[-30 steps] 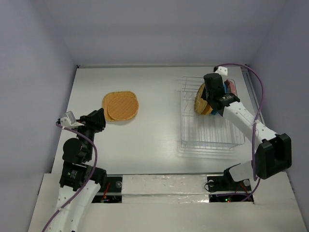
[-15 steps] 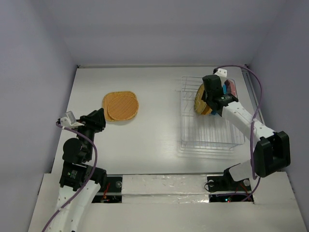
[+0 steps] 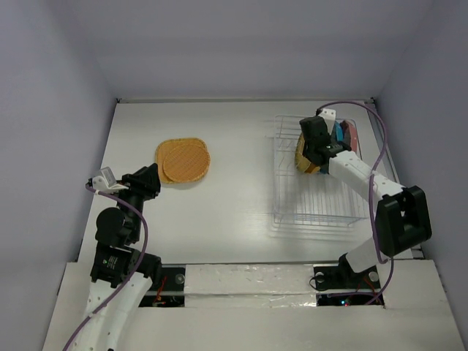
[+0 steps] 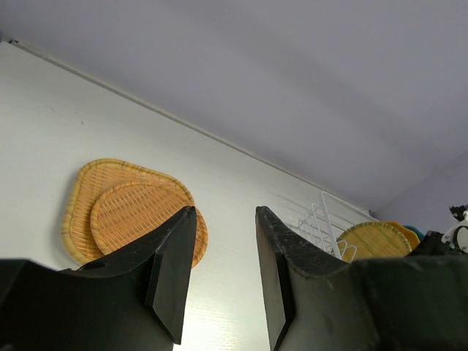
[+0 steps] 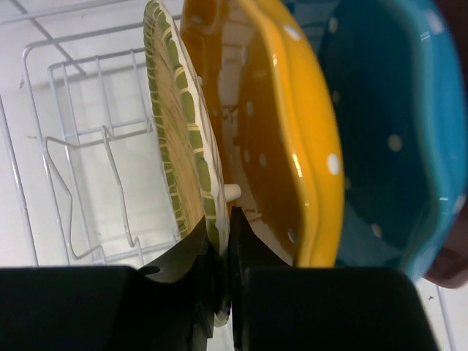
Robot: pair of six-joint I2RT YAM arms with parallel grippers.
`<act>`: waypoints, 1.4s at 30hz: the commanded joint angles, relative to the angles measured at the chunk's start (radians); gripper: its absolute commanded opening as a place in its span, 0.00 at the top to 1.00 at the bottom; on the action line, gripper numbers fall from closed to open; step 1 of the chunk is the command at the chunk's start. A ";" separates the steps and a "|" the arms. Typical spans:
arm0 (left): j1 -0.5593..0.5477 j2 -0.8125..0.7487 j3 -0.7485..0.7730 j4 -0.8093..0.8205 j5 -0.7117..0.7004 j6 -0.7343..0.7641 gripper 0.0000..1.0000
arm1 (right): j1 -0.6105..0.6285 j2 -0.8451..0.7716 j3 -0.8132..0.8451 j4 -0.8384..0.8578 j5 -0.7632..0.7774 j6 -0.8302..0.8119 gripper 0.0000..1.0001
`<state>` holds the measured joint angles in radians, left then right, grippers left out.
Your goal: Unload the plates from the dish rack
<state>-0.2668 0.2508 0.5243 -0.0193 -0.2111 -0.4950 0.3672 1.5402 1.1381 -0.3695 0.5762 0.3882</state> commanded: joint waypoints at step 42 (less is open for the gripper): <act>0.005 0.007 0.000 0.061 0.004 0.001 0.65 | 0.410 0.532 0.506 0.644 -0.673 0.615 1.00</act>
<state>-0.2668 0.2539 0.5240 -0.0181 -0.2111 -0.4953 0.7601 2.0502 1.5532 0.1143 -0.0513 0.9028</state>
